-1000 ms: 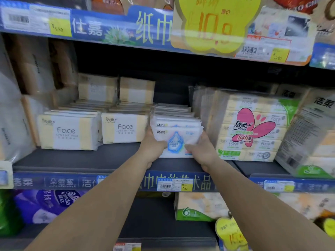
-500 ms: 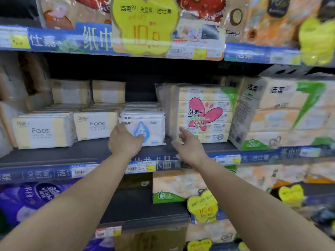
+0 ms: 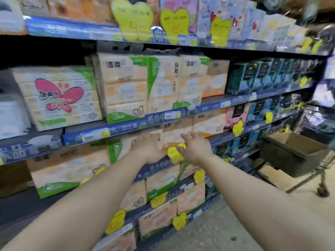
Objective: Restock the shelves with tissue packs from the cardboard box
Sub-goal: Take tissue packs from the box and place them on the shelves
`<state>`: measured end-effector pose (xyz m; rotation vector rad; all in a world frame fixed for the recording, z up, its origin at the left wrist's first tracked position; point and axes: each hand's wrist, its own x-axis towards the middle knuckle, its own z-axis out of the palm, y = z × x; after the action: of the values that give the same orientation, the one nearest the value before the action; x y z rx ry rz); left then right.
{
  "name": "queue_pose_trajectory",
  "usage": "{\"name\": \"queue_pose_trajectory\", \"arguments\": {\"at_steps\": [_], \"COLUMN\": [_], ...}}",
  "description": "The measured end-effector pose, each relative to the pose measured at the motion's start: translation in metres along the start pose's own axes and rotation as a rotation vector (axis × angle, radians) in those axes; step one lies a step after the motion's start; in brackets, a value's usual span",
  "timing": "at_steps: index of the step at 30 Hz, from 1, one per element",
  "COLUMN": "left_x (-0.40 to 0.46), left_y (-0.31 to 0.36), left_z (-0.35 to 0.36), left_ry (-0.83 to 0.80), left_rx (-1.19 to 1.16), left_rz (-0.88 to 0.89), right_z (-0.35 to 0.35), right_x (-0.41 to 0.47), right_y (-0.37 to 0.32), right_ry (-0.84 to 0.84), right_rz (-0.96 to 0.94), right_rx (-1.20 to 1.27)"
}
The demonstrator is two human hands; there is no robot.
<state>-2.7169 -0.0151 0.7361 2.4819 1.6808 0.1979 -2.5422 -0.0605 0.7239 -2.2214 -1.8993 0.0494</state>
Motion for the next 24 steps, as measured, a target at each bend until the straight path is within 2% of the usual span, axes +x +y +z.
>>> {"name": "queue_pose_trajectory", "arguments": {"at_steps": [4,11,19,24], "left_x": [0.037,0.110,0.245,0.317], "left_y": [0.106,0.279,0.431,0.510], "left_z": [0.029,0.087,0.129,0.150], "left_ry": [-0.097,-0.165,-0.226,-0.241], "left_rx": [0.041,0.061,0.022,-0.040], "left_rz": [0.179,0.540,0.724,0.791], "right_z": [-0.012,-0.022,-0.038,-0.032], "right_x": [-0.017,-0.025,0.042,0.089], "right_y": [0.105,0.266,0.437,0.516], "right_ry": [0.002,0.035,0.075,0.127], "right_rz": [0.204,0.499,0.694,0.783], "right_rx": [0.024,0.011,-0.028,0.030]}}
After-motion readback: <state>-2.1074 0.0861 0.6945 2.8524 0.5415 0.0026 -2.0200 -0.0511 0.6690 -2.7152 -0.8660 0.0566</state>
